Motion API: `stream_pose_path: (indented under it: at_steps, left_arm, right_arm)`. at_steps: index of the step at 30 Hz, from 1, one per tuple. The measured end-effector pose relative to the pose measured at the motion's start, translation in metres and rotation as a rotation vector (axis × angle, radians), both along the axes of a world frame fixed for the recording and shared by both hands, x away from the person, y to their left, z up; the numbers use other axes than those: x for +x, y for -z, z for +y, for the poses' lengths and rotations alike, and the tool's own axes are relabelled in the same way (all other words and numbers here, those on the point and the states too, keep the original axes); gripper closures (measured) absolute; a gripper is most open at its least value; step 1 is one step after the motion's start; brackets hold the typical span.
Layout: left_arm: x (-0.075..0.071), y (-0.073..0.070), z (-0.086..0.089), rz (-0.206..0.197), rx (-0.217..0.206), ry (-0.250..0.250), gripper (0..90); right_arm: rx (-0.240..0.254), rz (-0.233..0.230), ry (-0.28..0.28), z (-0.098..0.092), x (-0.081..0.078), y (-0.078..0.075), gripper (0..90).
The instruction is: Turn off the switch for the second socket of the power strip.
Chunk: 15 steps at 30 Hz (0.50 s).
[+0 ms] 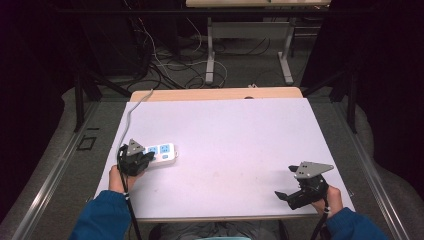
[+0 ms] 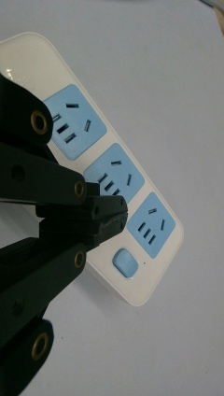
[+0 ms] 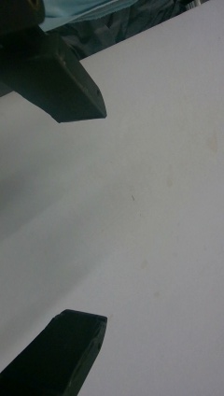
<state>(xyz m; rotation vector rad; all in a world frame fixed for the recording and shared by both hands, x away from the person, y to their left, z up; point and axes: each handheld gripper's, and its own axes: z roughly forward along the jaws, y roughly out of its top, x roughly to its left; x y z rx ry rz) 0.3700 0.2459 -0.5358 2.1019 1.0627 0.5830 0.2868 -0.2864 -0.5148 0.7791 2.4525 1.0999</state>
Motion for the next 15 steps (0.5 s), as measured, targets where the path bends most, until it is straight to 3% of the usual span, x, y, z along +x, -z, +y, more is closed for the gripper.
stream_pose_path:
  at_steps: [9, 11, 15]
  left_arm:
    - [-0.002, -0.009, 0.000, -0.026, -0.030, 0.001, 77.2]
    - [-0.002, -0.011, -0.001, -0.031, -0.041, -0.008, 70.4]
    - [-0.002, -0.014, -0.002, -0.020, -0.020, -0.013, 53.4]
  right_arm:
    - [-0.002, -0.006, 0.003, 0.000, -0.001, 0.000, 1.8]
    - [-0.004, 0.000, -0.008, 0.000, 0.000, 0.000, 1.8]
    - [-0.001, -0.002, 0.001, 0.000, -0.001, 0.000, 1.8]
